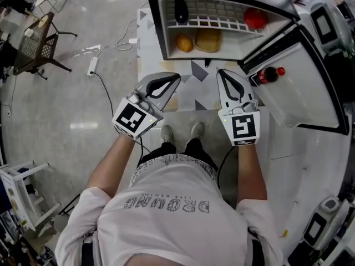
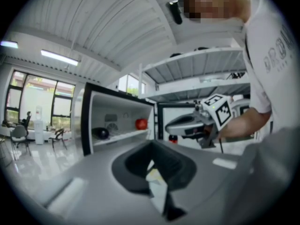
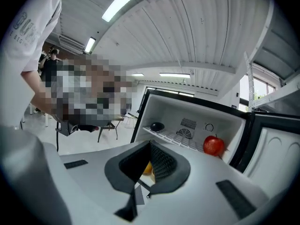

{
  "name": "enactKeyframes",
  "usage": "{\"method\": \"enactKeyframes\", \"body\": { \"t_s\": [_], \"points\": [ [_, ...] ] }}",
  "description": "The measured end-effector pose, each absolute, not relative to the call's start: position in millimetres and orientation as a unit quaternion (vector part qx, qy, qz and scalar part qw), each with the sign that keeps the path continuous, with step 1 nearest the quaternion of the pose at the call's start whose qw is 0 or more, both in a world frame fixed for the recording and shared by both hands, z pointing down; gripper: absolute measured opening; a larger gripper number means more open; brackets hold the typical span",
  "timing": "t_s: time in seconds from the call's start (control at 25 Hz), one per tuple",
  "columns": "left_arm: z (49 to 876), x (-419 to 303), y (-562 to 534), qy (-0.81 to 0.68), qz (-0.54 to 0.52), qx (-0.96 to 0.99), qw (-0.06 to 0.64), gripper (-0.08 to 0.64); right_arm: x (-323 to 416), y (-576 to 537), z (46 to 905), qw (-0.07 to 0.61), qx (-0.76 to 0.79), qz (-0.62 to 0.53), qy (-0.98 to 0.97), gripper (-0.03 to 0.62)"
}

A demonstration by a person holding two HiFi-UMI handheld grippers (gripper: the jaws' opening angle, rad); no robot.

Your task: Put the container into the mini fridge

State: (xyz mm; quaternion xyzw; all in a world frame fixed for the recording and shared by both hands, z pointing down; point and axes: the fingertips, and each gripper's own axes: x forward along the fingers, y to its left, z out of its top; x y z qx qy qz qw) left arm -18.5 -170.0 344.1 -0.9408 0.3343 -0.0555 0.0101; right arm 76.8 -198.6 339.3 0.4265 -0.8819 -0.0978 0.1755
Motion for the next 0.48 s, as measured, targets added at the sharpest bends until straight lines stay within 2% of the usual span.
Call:
{"method": "enactKeyframes", "body": {
  "t_s": [0.48],
  "points": [
    [340,-19,-166,0.329,-0.051,-0.943,0.013,0.008,86,-180,332,0.146,0.446,-0.061,-0.881,0.002]
  ]
}}
